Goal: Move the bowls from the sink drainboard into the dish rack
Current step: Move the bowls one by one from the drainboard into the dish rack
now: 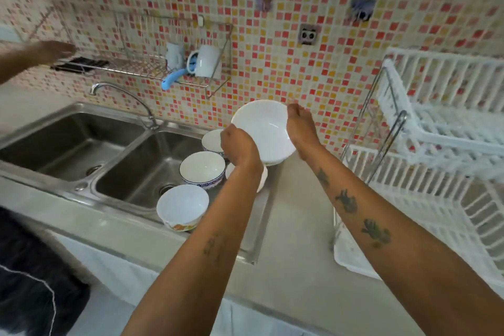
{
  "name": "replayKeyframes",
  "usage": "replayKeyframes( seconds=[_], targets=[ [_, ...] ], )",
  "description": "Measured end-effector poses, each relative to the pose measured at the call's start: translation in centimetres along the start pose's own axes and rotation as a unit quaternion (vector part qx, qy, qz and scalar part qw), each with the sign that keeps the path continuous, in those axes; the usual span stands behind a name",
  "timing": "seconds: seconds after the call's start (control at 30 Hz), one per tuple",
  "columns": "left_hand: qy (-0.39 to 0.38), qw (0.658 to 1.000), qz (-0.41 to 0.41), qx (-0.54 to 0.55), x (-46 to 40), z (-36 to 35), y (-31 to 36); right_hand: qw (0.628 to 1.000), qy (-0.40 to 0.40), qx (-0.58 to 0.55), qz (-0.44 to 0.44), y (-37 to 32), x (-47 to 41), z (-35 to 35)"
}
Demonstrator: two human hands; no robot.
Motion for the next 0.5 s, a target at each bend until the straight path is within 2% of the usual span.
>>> replayKeyframes(
  seconds=[0.13,0.23,0.3,0.4,0.5],
  targets=[
    [-0.074,0.995,-0.051,0.036,5.7,-2.4,5.1,0.993,0.074,-0.060,0.074,-6.0,0.3,6.7],
    [-0.145,0.984,0.009,0.107,10.3,-4.1,7.6,0.980,0.128,-0.088,0.126,-8.8,-0.1,11.6],
    [-0.234,0.962,0.061,0.126,13.0,-6.0,8.2,0.964,0.178,-0.115,0.159,-9.9,-0.6,15.1],
    [-0.426,0.891,0.126,0.087,17.7,-8.9,8.4,0.936,0.244,-0.128,0.219,-11.2,-0.9,20.4],
    [-0.587,0.788,0.182,0.036,22.1,-11.0,8.0,0.913,0.291,-0.106,0.266,-11.2,-1.3,24.8]
  ],
)
Point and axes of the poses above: each hand's wrist, its own x-axis away from the middle knuckle, its own z-axis out of the back of the hand, y = z × x, the point moved 5 cm from there along -x, towards the middle knuckle, and after that the axes turned 14 degrees about y, right-handed, at the moved point
